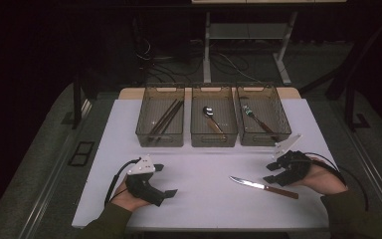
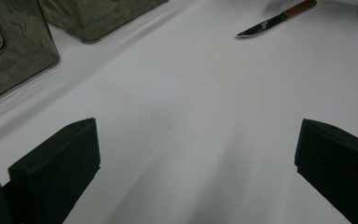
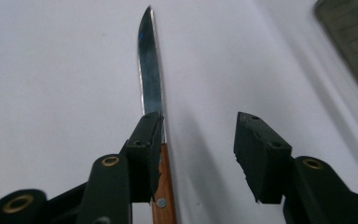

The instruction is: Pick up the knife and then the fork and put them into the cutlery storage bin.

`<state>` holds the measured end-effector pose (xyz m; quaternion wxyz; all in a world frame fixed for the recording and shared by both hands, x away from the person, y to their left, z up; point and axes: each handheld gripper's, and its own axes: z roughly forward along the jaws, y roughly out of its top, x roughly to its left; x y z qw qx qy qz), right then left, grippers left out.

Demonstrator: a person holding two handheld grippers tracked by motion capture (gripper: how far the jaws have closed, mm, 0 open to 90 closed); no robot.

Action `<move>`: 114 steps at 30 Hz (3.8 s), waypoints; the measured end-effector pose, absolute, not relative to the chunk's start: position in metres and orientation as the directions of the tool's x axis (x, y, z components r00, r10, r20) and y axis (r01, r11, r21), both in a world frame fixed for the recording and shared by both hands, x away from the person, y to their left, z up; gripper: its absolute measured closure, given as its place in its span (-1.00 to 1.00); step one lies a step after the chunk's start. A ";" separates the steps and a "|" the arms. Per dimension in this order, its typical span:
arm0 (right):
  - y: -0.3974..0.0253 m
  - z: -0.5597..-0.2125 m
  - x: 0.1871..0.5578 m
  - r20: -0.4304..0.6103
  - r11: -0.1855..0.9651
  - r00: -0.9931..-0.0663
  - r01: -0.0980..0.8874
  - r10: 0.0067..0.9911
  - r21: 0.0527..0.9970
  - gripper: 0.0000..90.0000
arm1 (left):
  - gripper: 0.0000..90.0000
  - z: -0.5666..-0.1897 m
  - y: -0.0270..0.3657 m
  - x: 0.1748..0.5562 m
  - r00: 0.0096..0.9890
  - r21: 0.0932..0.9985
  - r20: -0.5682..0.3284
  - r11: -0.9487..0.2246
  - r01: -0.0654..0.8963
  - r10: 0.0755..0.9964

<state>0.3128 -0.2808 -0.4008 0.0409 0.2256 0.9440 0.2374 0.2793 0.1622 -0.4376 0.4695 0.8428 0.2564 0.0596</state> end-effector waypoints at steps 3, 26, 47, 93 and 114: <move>-0.277 -0.404 0.311 0.029 0.820 -0.908 0.391 0.418 0.418 0.25 | -1.00 -0.438 0.162 0.279 0.862 0.821 -0.139 -0.430 0.376 0.488; -0.256 -0.420 0.305 -0.003 0.925 -0.947 0.315 0.323 0.212 0.66 | -1.00 -0.438 0.161 0.279 0.861 0.819 -0.138 -0.433 0.377 0.489; -0.260 -0.418 0.308 0.019 0.905 -0.939 0.335 0.342 0.262 0.71 | -1.00 -0.438 0.161 0.279 0.861 0.821 -0.137 -0.431 0.375 0.489; -0.328 -0.377 0.340 0.119 0.473 -0.756 0.515 0.643 0.715 0.72 | -1.00 -0.438 0.161 0.281 0.859 0.824 -0.144 -0.421 0.379 0.490; -0.340 -0.346 0.368 0.123 0.213 -0.658 0.407 0.743 0.888 0.72 | -1.00 -0.439 0.159 0.284 0.852 0.824 -0.159 -0.408 0.393 0.499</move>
